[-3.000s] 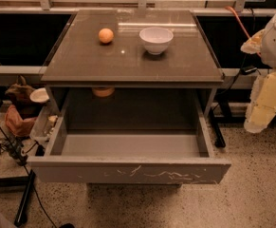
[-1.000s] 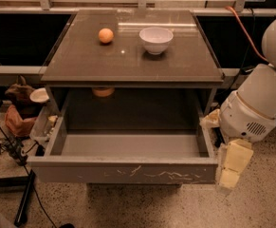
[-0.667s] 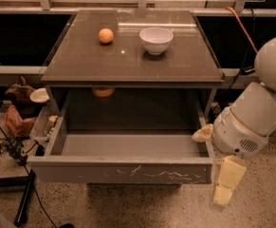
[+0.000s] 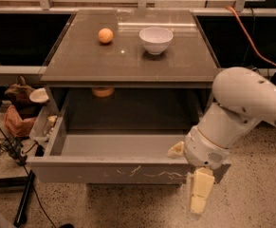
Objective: Close top drawer
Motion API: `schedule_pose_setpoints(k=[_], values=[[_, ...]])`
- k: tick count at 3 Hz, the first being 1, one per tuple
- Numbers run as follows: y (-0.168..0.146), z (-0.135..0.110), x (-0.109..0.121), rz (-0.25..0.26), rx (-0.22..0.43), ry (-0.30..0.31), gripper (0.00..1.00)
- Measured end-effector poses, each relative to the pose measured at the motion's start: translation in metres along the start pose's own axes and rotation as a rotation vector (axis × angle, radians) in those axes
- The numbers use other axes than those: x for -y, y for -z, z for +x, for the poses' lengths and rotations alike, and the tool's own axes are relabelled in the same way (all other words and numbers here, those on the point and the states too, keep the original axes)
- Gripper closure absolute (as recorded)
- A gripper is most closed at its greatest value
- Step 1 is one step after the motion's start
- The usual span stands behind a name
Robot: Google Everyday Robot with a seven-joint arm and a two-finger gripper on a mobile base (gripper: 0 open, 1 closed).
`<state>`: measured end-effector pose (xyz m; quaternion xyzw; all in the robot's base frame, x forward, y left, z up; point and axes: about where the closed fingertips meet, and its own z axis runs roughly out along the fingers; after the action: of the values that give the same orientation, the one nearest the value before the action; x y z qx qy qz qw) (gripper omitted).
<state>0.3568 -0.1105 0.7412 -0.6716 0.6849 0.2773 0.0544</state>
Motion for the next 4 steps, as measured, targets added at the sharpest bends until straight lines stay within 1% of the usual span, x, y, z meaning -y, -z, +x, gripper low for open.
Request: schedule_pose_setpoints(k=[1,2,3,4], values=[[-0.028,-0.004,0.022,-0.073,0.010,0.042,0.00],[-0.028,-0.004,0.021,-0.072,0.009,0.042,0.00],[-0.017,-0.013,-0.001,-0.037,-0.019,0.023,0.00],[-0.012,-0.017,-0.027,-0.005,-0.027,0.004,0.00]])
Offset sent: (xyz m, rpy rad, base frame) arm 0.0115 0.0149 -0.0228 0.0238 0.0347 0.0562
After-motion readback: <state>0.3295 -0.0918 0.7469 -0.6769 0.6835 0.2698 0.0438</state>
